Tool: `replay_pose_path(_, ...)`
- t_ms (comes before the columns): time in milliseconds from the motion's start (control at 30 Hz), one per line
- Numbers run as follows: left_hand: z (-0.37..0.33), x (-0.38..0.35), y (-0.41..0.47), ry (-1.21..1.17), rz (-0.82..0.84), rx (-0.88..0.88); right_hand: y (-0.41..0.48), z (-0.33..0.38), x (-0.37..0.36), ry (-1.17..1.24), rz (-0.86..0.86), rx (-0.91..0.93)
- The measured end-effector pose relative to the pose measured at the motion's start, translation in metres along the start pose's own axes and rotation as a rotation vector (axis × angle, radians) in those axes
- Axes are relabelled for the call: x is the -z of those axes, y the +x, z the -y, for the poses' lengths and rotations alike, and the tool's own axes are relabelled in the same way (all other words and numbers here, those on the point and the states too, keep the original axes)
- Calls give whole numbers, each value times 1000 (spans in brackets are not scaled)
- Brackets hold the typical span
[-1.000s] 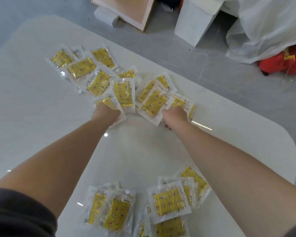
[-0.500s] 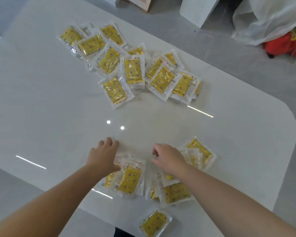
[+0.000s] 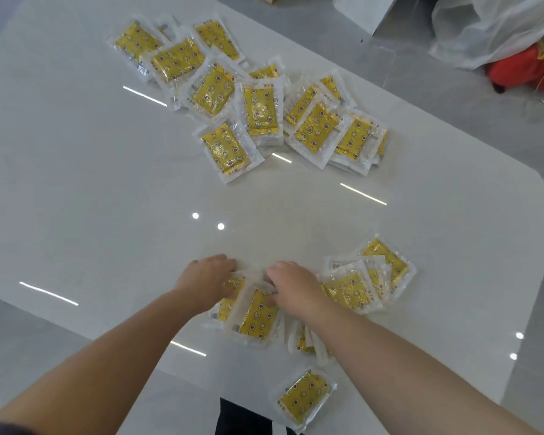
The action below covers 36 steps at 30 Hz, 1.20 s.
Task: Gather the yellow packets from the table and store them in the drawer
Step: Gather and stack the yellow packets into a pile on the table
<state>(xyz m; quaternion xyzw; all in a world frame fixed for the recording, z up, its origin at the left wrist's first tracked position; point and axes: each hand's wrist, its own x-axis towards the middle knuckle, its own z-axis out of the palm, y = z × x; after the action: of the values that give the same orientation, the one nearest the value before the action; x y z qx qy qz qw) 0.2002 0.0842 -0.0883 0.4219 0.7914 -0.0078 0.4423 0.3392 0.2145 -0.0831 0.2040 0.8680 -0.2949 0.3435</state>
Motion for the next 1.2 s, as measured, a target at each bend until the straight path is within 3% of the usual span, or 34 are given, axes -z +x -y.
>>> replay_pose_path(167, 12, 20, -4, -508, 34, 140, 1, -11, 24, 421, 56, -109)
replay_pose_path(367, 39, 57, 2, -1017, -53, 322, 9, -40, 66, 680, -31, -207)
replay_pose_path(600, 40, 93, 24, -1152, -181, 404, 36, -52, 96, 1097, -249, -309)
replay_pose_path(967, 34, 225, 102, -1630, -673, 296, 113, -1, 213, 1456, -603, -266)
replay_pose_path(1100, 37, 248, 131, -1601, -622, 393, 137, 22, 237, 1518, -628, -339)
replay_pose_path(1200, 36, 229, 140, -1400, -465, 580, 146, 26, 227, 1492, -463, -507)
